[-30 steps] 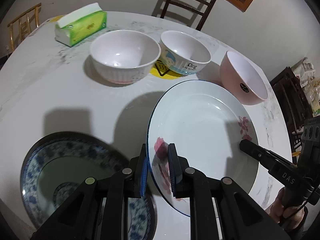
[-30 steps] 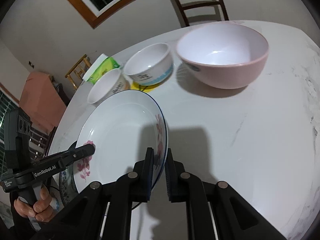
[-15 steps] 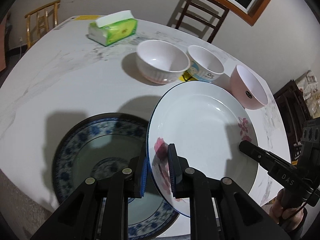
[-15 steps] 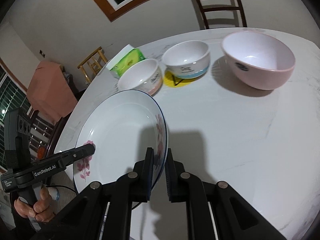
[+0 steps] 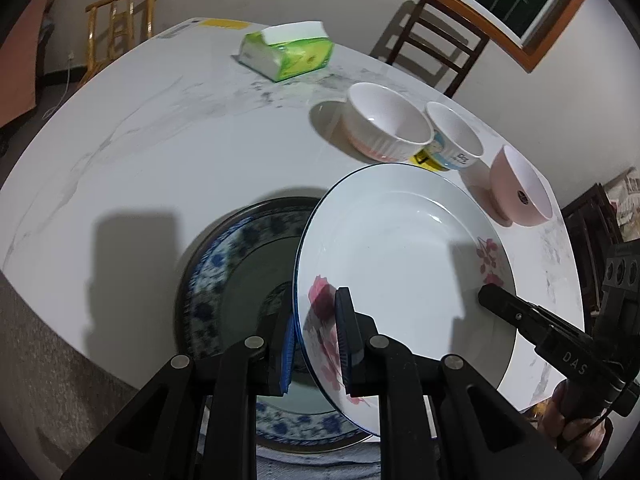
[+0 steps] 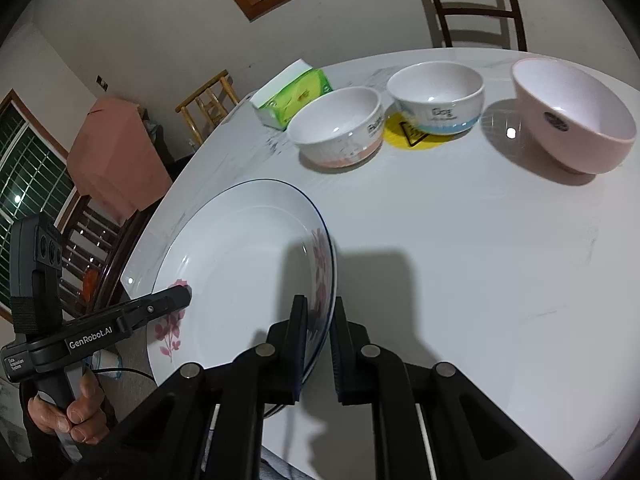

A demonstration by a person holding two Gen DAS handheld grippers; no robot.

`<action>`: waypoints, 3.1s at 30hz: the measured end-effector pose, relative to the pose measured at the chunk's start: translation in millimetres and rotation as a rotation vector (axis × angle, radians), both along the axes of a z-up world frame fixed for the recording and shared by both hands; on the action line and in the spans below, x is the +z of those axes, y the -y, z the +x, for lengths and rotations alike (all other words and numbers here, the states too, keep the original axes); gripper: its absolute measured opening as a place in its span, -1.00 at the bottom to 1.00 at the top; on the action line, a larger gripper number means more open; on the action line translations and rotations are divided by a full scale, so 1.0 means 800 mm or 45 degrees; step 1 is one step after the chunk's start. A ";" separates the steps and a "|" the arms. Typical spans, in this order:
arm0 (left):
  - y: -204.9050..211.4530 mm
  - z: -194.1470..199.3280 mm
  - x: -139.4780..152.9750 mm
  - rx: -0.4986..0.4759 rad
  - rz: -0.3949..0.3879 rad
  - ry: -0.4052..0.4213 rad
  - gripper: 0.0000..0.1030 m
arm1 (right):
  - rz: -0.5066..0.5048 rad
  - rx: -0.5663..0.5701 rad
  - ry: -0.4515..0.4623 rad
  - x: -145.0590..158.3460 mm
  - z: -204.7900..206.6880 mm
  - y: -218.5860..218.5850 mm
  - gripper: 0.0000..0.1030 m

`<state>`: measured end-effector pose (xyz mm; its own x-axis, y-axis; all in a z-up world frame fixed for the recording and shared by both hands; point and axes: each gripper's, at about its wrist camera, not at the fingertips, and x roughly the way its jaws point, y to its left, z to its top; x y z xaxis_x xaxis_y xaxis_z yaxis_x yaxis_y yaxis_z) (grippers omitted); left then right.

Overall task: Organize plates and bowls
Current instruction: 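Carry the pink-flower plate with both grippers and lower it onto the blue-and-white plates, then open both grippers and lift away from the stacked plates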

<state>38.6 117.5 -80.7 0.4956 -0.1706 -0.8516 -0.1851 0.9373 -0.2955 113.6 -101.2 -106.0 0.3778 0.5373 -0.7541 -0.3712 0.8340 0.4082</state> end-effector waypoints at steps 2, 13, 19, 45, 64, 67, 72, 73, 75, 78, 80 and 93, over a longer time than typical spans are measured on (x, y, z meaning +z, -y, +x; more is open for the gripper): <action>-0.007 -0.004 -0.003 0.015 -0.005 -0.007 -0.71 | -0.008 0.015 -0.002 -0.003 -0.002 -0.008 -0.79; -0.039 -0.020 -0.017 0.079 -0.025 -0.038 -0.71 | -0.028 0.066 -0.037 -0.015 -0.007 -0.041 -0.79; -0.053 -0.022 -0.027 0.095 -0.031 -0.062 -0.71 | -0.041 0.078 -0.061 -0.024 -0.008 -0.054 -0.78; -0.059 -0.007 -0.049 0.095 -0.034 -0.141 -0.73 | -0.123 0.061 -0.155 -0.045 0.002 -0.073 -0.71; -0.054 -0.002 -0.044 0.115 -0.006 -0.166 -0.42 | -0.384 0.106 -0.111 -0.037 -0.005 -0.116 -0.46; -0.055 -0.002 -0.043 0.116 -0.005 -0.163 -0.41 | -0.432 0.113 -0.100 -0.036 -0.008 -0.123 -0.44; -0.054 -0.004 -0.042 0.117 0.004 -0.157 -0.39 | -0.475 0.118 -0.099 -0.035 -0.010 -0.128 -0.43; -0.054 -0.004 -0.042 0.116 0.004 -0.154 -0.35 | -0.483 0.118 -0.099 -0.035 -0.011 -0.128 -0.42; -0.052 -0.005 -0.042 0.117 0.001 -0.144 -0.30 | -0.502 0.126 -0.097 -0.035 -0.012 -0.129 -0.42; -0.051 -0.005 -0.041 0.122 0.008 -0.135 -0.27 | -0.506 0.126 -0.104 -0.034 -0.013 -0.128 -0.42; -0.050 -0.006 -0.041 0.127 0.011 -0.132 -0.26 | -0.513 0.125 -0.104 -0.033 -0.014 -0.128 -0.42; -0.051 -0.012 -0.017 0.143 0.087 -0.048 -0.05 | -0.555 0.129 -0.041 -0.023 -0.020 -0.132 -0.40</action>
